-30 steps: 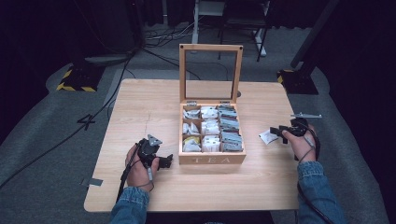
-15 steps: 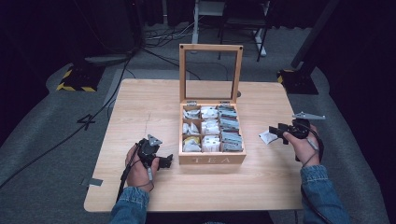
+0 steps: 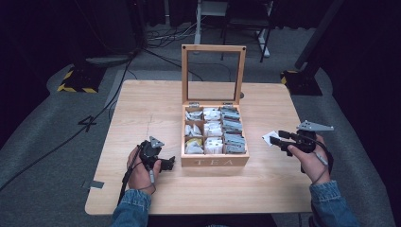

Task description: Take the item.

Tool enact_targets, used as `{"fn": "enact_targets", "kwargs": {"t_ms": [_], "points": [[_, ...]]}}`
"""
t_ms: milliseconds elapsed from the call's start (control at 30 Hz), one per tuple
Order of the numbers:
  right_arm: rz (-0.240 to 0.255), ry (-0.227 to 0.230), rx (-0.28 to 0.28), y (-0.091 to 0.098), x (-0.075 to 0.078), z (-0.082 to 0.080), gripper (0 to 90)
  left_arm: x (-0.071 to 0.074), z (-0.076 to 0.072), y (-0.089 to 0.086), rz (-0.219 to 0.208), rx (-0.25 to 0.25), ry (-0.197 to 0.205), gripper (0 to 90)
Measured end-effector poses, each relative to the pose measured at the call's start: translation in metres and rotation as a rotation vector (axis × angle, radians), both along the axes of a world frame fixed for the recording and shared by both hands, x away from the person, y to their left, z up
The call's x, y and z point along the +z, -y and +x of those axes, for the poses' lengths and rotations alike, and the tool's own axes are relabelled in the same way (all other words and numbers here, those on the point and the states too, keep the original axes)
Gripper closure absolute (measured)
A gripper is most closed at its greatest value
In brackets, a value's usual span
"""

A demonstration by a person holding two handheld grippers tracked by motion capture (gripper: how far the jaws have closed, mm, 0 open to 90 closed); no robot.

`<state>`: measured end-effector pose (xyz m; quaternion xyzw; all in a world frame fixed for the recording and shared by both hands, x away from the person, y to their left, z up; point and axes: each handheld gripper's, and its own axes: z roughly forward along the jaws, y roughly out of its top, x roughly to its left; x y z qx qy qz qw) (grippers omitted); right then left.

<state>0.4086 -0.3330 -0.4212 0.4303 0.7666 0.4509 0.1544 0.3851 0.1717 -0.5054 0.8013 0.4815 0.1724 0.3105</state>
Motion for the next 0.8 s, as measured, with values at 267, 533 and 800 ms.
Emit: {"fn": "enact_targets", "kwargs": {"t_ms": [267, 533, 800], "points": [[0.018, 0.013, 0.055, -0.005, 0.009, -0.019, 43.3, 0.000, 0.000, 0.000, 0.000, 0.000, 0.000, 0.0], [0.000, 0.005, 0.125, -0.015, 0.008, -0.038, 43.0, 0.000, 0.000, 0.000, 0.001, 0.004, 0.000, 0.0], [-0.028, -0.018, 0.180, -0.026, -0.004, -0.045, 42.5, 0.000, -0.001, -0.002, 0.001, -0.015, -0.002, 0.1]]}}
